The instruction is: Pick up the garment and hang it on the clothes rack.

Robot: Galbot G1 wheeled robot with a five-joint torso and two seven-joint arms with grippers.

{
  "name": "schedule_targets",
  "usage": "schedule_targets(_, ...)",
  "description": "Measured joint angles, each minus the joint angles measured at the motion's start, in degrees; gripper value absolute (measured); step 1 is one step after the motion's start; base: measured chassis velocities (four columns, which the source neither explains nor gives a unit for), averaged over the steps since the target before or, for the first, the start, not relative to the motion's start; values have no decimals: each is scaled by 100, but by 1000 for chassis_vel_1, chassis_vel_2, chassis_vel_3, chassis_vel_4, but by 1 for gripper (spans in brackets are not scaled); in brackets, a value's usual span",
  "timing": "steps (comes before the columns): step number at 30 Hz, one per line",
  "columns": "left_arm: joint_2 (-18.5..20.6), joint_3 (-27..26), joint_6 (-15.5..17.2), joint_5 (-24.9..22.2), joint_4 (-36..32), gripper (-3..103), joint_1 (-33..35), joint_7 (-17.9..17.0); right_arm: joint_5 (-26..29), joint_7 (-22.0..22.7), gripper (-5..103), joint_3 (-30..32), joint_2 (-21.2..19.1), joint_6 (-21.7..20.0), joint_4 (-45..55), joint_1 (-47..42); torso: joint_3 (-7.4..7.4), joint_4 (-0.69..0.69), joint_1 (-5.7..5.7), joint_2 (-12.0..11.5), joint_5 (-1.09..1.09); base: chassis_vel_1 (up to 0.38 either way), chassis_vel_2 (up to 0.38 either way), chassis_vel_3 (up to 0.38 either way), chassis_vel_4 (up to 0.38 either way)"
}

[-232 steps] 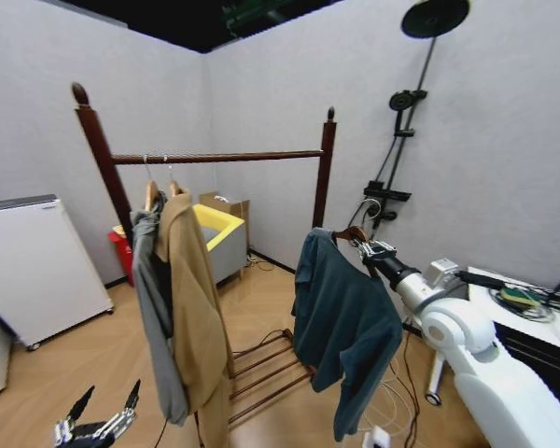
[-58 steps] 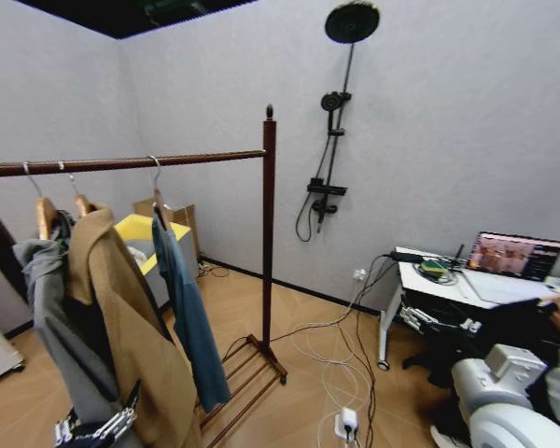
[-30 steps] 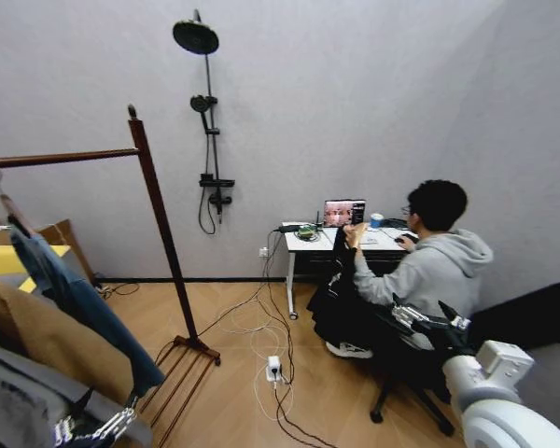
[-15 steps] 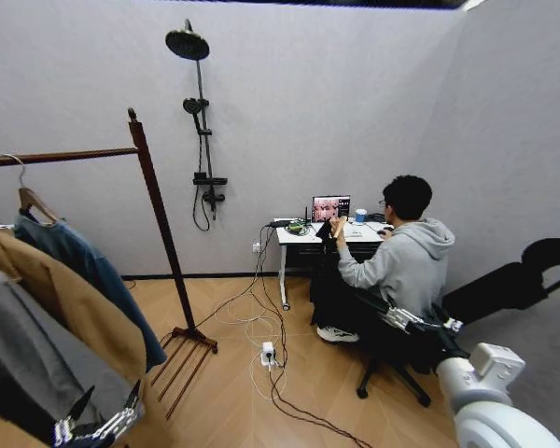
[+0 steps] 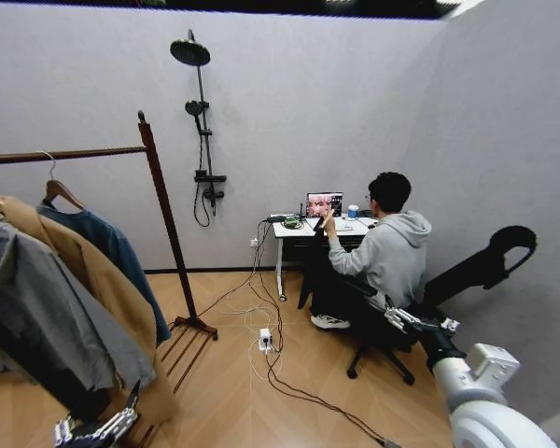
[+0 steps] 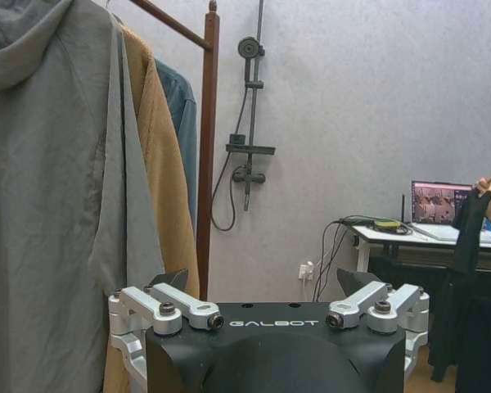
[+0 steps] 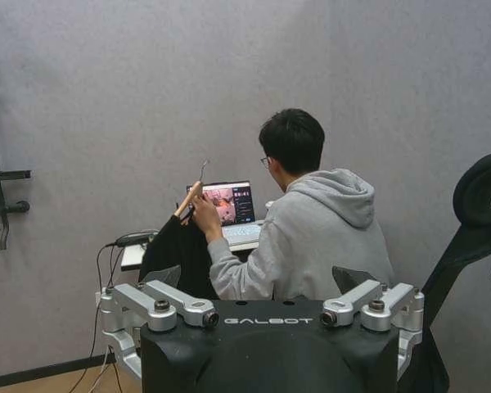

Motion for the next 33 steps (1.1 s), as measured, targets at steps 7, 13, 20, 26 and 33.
schedule_targets(7,0,0,0,0,0,100,0,-1,-62,-1,100,-145,17,3,-1,35,0,1,-1,0,1,161,-165,-166,159)
schedule_targets(13,0,0,0,0,0,100,0,0,-95,-1,100,-229,44,3,7,57,0,1,0,0,2,146,-155,-156,149)
schedule_targets(20,0,0,0,0,0,100,1,-1,-105,-1,100,-233,46,3,26,58,0,1,0,0,1,144,-155,-149,133)
schedule_targets(26,0,0,0,0,0,100,0,-1,-137,-3,100,-237,80,3,43,34,0,1,0,0,1,135,-156,-143,146)
schedule_targets(33,0,0,0,0,0,100,0,0,-143,-4,100,-291,60,3,54,59,0,0,0,0,0,135,-158,-157,131)
